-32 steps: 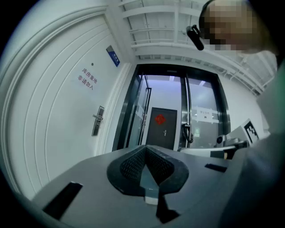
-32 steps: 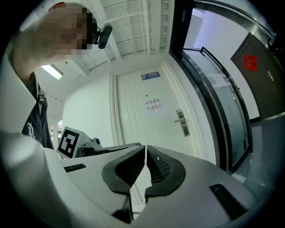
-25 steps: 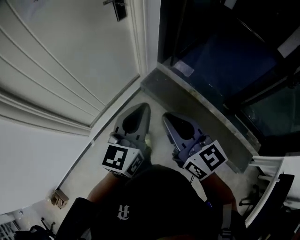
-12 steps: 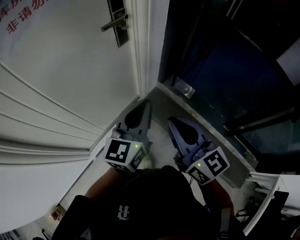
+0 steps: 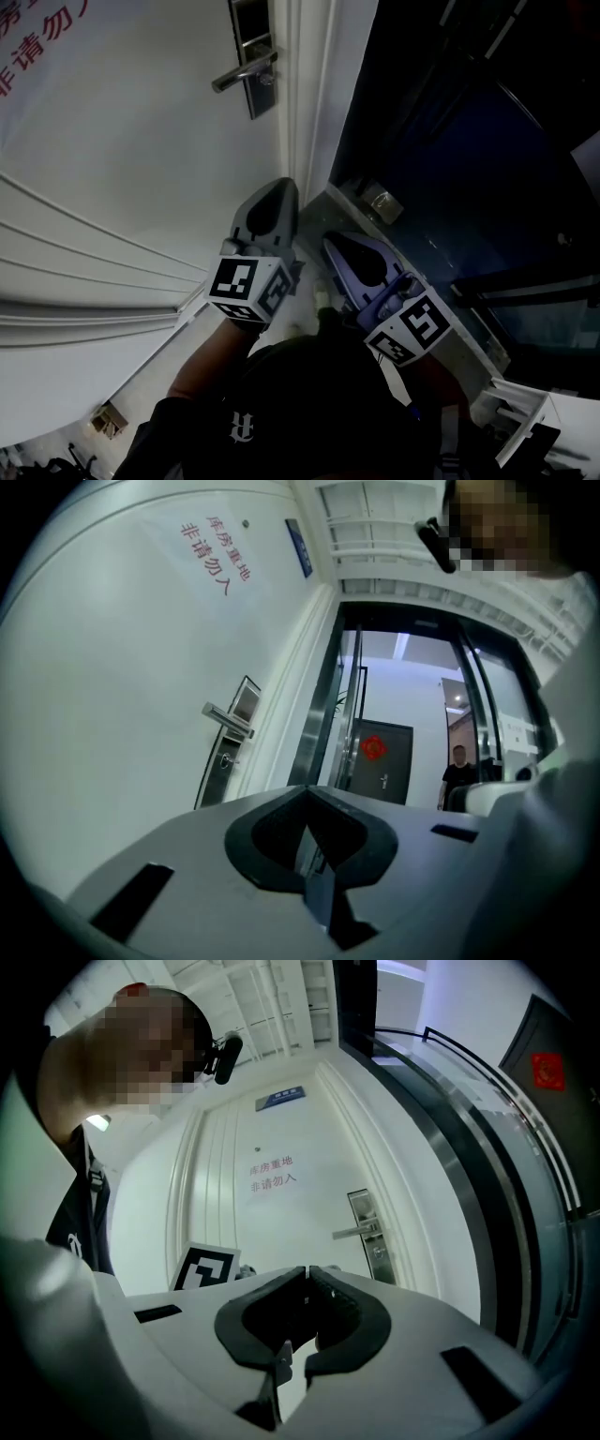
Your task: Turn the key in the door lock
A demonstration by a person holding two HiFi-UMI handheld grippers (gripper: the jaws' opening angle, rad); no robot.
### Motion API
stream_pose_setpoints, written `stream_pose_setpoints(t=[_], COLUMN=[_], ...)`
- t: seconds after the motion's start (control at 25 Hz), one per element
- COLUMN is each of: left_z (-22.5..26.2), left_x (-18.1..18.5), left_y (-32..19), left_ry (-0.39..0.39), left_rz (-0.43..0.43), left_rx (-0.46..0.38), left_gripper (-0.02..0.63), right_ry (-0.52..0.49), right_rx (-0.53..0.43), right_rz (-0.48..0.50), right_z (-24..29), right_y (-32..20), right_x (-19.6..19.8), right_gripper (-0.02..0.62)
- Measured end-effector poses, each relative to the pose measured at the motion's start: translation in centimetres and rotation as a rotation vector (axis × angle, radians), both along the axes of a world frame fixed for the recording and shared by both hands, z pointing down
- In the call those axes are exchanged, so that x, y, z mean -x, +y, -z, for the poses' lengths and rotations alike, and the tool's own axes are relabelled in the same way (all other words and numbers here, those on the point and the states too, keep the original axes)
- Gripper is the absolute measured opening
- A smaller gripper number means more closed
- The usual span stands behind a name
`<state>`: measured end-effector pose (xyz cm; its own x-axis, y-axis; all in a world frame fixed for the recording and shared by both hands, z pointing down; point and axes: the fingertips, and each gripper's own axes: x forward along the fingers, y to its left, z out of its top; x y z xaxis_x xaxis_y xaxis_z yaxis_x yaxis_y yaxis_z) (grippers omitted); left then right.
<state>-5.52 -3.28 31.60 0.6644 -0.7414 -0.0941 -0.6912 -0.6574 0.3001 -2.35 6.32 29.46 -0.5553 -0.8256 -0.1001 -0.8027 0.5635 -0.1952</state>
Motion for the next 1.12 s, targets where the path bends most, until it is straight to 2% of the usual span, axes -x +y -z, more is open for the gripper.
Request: stream_pose_setpoints(t=[0.12,0.44,0.68,0.8,0.88,0.96,1.12], left_z=[-0.6,-2.0,-2.3,-2.3,-2.2,-2.3,-2.8], left_x=[-0.8,-1.6,-1.6,-1.4,-1.2,-1.1,-0.9], left_y=[-3.9,-15.3,-20.2,-21.5,-22.2,-22.8,-23.6], left_ry=[0.039,0.282,0.397,0.445,0.484,0.532,0.642], left_rz=[0.055,0.230,0.362,0.399,0.413,0.412,0.397], left_rx=[0.051,0.232,0.251,0.253,0.259,0.277,0.324], left_gripper=[0.006,0.008,0.008,0.012,0.044,0.069,0.069], right_ry=[-0.002,-0.008,-0.044,-0.066,-0.076,-0.074,-0.081], right_rx=[0.003,0.022,0.048,0.065,0.071,0.075,0.089], right_rz=[0.059,0.171,0.240,0.254,0.268,0.283,0.301], right_z=[0.0,0.5,0.0,0.0,0.1,0.0,-0.1], right_y=[-2.9,-9.8,-13.4,-14.8,-15.4,-15.7,-15.8], right_x=[-1.0,-4.8,-7.2,-7.9,-7.9,-7.6,-7.5], right_gripper=[0.017,0.017,0.017,0.017,0.017,0.017,0.017])
